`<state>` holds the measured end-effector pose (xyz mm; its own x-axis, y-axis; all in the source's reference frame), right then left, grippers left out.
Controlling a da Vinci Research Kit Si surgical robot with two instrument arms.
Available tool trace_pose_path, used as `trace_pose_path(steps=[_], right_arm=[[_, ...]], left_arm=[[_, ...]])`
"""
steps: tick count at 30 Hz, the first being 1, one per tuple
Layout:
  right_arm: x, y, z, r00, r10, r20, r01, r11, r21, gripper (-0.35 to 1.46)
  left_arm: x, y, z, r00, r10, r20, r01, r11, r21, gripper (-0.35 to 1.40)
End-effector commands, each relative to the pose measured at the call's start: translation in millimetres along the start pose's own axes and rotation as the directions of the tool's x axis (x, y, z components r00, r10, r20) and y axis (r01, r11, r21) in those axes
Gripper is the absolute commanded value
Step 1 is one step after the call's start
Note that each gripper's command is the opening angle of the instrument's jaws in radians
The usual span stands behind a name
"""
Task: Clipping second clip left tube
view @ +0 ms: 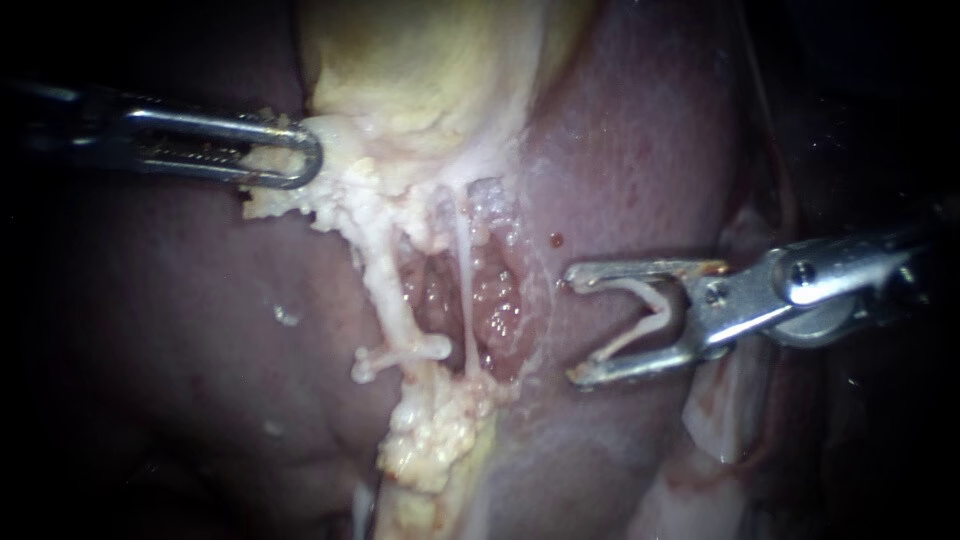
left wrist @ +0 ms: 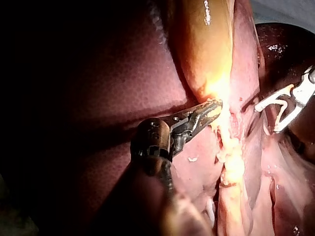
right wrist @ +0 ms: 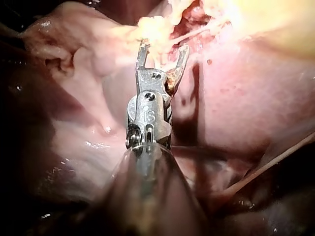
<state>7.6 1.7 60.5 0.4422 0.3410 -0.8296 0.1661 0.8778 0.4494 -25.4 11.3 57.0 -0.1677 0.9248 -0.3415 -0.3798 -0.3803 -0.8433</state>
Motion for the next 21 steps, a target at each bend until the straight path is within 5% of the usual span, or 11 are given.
trace_pose_path(steps=[1,5,12,21], right_arm=[[0.1,0.0,0.7,1.000,0.021,-0.018,-0.021,1.000,0.007,0.50],[0.3,0.2,3.0,0.995,0.076,-0.060,-0.074,0.997,0.034,0.50],[-0.4,1.0,6.4,0.990,0.122,-0.075,-0.116,0.991,0.071,0.49],[-1.9,3.7,8.6,0.980,0.173,-0.101,-0.162,0.981,0.106,0.49]], left_arm=[[0.0,0.0,0.1,1.0000,0.001,-0.001,-0.001,1.000,0.003,-0.35],[0.0,0.1,0.2,1.0000,0.001,0.000,-0.001,1.000,0.001,-0.35],[-0.1,0.1,0.2,1.0000,0.000,0.000,0.000,1.000,0.001,-0.35],[-0.2,0.1,0.2,1.0000,0.001,-0.001,-0.001,1.000,0.002,-0.35]])
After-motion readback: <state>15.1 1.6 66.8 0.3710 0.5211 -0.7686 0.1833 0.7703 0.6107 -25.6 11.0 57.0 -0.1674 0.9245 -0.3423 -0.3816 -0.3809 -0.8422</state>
